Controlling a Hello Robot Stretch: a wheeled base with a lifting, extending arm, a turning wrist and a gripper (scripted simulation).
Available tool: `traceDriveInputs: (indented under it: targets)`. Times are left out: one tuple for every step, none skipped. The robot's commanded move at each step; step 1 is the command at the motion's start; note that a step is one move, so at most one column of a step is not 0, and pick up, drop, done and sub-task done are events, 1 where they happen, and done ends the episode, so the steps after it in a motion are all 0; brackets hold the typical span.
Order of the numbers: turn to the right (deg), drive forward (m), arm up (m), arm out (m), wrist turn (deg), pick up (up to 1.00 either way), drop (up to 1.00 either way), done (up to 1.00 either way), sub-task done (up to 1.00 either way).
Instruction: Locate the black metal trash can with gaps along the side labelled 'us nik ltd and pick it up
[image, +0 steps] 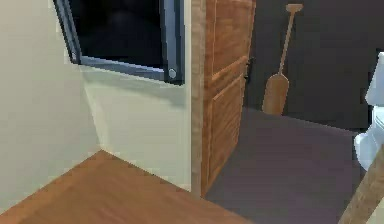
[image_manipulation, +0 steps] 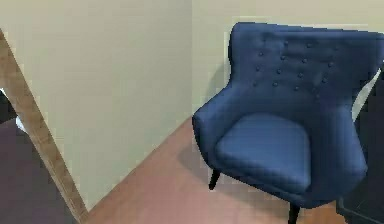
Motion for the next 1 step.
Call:
traceDriveInputs:
  targets:
    - [24.0, 0.0, 0.0, 0.0, 0.0, 0.0, 0.0, 0.0, 0.0]
